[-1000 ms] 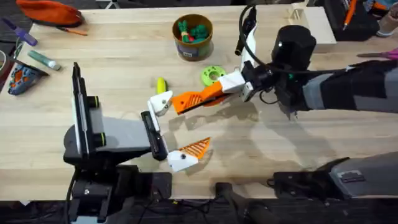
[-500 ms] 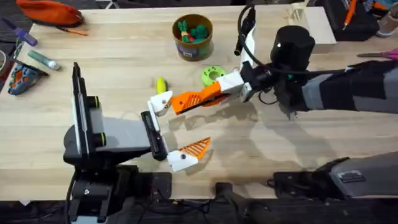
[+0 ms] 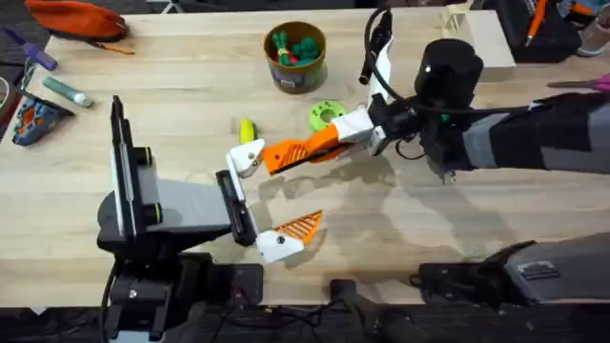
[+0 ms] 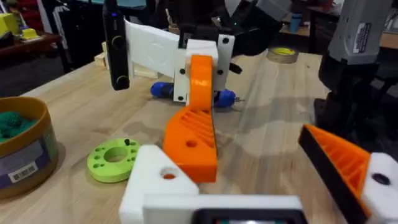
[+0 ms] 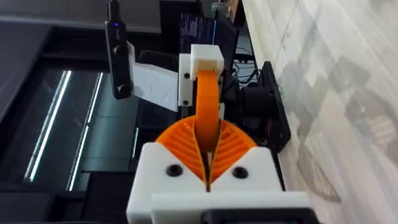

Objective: Pick up the gripper from the table and insert it into the empty holder that is missing its gripper. Then pick up a screw, insert it into the mounting hole, and use the screwdriver to tighten it. Finally, clean up the table by picking up the vegetable and placing it into the bucket.

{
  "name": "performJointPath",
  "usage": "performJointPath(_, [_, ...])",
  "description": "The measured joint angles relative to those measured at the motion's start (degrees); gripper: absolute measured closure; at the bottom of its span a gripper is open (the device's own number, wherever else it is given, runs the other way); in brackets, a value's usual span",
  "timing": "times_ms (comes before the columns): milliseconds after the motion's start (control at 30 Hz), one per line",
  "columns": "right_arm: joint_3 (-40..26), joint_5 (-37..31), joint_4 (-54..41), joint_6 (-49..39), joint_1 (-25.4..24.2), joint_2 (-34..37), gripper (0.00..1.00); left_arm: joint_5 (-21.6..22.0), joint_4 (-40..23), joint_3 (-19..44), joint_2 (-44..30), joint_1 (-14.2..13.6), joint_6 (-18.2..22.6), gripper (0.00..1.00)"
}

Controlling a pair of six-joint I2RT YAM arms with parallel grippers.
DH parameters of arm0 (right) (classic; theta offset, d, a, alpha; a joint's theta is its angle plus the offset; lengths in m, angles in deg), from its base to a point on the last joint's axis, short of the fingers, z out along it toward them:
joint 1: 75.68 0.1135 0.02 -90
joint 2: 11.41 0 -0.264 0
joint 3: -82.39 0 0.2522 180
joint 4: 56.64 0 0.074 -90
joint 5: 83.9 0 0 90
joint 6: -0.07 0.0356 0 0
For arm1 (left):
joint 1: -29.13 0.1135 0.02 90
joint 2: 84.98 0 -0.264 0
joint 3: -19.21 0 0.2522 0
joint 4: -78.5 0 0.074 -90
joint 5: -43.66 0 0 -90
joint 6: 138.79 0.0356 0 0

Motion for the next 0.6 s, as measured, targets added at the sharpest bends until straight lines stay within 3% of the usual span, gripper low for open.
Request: performJointPath(600, [0.0,-2.6,0.1,0.4,1.3,0.0,0.993,0.0,0.0,0.0,0.0,0.0,-0.5,0.015])
